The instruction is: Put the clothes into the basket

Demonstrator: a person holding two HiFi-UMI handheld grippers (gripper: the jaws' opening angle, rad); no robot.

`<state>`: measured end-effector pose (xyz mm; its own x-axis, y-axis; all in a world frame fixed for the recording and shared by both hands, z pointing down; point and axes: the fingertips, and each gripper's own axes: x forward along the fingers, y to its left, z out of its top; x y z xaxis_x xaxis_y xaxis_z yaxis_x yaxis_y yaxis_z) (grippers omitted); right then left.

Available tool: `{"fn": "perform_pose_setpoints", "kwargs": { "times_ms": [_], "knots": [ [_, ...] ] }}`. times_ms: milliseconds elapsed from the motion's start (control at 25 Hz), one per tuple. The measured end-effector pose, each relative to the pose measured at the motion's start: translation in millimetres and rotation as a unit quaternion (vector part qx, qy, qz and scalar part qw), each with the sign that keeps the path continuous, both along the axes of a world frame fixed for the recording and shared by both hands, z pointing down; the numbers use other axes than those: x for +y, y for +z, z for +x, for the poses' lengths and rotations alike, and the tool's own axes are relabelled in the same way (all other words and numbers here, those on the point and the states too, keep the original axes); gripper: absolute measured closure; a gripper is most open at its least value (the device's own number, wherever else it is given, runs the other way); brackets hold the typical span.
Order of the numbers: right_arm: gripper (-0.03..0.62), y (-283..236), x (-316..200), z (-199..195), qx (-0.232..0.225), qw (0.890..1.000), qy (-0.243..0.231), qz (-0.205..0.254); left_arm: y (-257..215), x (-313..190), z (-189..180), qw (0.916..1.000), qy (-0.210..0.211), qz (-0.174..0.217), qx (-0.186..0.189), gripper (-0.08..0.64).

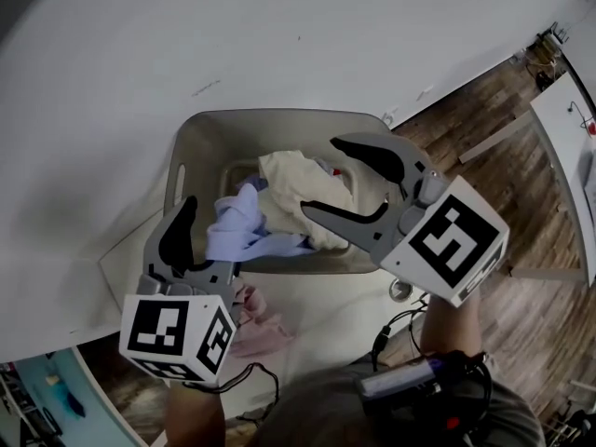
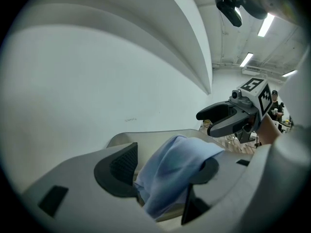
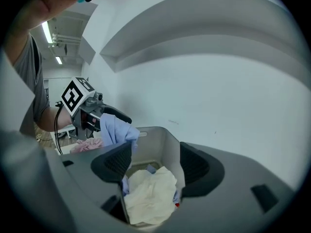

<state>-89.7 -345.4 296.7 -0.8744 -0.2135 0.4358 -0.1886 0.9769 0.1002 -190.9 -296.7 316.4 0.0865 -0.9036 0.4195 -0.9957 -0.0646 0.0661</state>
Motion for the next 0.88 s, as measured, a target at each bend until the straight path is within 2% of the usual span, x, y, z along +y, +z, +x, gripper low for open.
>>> {"fn": "perform_pose_setpoints", "kwargs": {
  "times_ms": [600,880],
  "knots": [
    [0.270,-14.6,76.7,5.8,-0.024,0.998,-0.049,0.007,-22.1,57.4,28.0,0.9999,0.007,0.010,-0.004,0.314],
    [0.270,-18.0,119.9,4.7,-0.022,0.998,-0.064,0.013,-29.7,96.7,28.9,0.9998,0.003,0.018,-0.005,0.315]
  ]
}}
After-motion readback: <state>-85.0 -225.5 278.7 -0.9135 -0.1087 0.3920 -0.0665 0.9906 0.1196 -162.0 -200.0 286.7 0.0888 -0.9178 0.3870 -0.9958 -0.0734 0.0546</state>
